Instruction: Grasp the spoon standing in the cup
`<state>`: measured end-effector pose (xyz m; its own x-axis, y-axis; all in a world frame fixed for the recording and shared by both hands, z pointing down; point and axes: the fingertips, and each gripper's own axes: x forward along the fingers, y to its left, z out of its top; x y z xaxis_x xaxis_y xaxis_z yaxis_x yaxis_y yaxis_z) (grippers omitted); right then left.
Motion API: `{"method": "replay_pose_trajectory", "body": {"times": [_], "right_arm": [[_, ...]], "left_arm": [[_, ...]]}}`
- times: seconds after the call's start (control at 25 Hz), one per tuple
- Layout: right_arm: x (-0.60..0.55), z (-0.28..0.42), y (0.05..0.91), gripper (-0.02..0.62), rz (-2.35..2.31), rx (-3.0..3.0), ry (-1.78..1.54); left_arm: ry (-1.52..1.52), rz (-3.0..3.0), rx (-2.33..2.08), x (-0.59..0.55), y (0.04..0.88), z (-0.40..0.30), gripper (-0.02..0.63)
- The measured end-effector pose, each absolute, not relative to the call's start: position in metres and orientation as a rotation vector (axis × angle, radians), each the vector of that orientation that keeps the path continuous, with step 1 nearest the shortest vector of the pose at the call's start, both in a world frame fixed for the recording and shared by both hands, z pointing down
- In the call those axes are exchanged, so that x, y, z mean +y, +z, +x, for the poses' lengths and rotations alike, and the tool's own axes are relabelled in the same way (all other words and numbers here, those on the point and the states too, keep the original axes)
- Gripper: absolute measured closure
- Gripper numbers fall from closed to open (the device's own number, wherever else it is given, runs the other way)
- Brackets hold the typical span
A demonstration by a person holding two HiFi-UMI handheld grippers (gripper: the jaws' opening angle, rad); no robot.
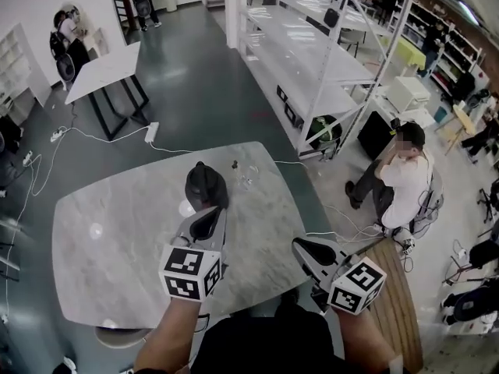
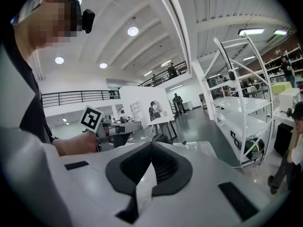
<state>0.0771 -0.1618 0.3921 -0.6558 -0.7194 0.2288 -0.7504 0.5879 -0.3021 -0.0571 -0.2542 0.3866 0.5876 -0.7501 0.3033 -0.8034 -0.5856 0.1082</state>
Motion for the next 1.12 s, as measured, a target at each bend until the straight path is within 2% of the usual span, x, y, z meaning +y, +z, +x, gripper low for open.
{"method": "replay_pose_trajectory", "body": {"times": [0.6, 1.12], "right_arm": [[-0.242, 0.136, 0.429, 0.600, 0.788, -2.803, 0.691], [-0.285, 0.104, 0.453, 0.600, 0.794, -2.755, 0.755]], "left_arm": [[0.367, 2.329, -1.518, -0.319, 0.417, 0.008, 0.597], [0.502, 2.311, -1.475, -0.394, 0.458, -0.004, 0.590]]}}
